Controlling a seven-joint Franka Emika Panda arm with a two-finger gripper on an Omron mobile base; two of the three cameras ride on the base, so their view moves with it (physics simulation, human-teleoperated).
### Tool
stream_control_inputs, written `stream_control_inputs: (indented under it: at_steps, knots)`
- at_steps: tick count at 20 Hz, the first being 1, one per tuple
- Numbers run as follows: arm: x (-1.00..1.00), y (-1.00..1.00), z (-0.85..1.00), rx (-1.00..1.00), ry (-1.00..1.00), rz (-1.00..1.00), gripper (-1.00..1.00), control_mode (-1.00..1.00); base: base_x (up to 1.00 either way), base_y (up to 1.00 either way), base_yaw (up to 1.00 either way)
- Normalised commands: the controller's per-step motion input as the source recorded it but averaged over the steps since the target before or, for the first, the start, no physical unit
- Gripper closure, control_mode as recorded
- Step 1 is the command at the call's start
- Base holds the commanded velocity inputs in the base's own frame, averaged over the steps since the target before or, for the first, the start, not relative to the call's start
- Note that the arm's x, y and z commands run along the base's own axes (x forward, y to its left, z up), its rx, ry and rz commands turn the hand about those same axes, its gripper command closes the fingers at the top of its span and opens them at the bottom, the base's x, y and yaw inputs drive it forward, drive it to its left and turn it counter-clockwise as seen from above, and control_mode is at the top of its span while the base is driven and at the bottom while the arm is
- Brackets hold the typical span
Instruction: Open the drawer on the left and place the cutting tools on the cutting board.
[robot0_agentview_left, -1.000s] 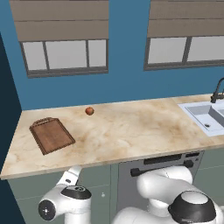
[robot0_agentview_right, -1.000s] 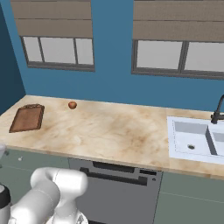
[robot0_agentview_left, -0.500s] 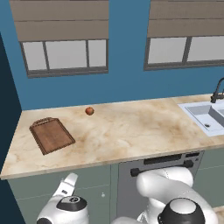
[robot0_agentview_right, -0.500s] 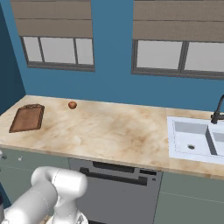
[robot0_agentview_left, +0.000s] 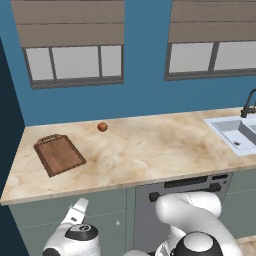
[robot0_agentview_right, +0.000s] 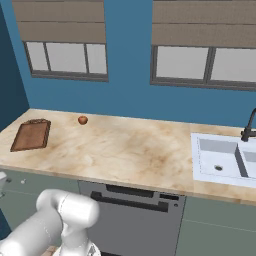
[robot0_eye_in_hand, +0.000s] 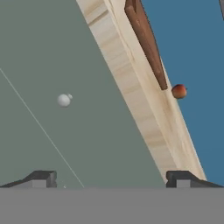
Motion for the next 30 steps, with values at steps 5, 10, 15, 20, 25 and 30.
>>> stream_control_inputs:
  at_steps: [5, 10, 15, 20, 25, 30]
  knots:
    - [0.24, 0.11, -0.11, 0.0, -0.01, 0.0, -1.0, -1.0, 0.0, 0.0, 0.0]
    - [0.2, 0.11, -0.21, 0.0, 0.0, 0.0, -1.0, -1.0, 0.0, 0.0, 0.0]
    - [0.2, 0.04, -0.19, 0.0, -0.02, 0.0, -1.0, -1.0, 0.0, 0.0, 0.0]
    - [0.19, 0.03, -0.14, 0.0, -0.03, 0.0, -1.0, -1.0, 0.0, 0.0, 0.0]
    - [0.07, 0.02, -0.25, 0.0, -0.08, 0.0, -1.0, -1.0, 0.0, 0.0, 0.0]
    - [0.04, 0.02, -0.27, 0.0, -0.08, 0.0, -1.0, -1.0, 0.0, 0.0, 0.0]
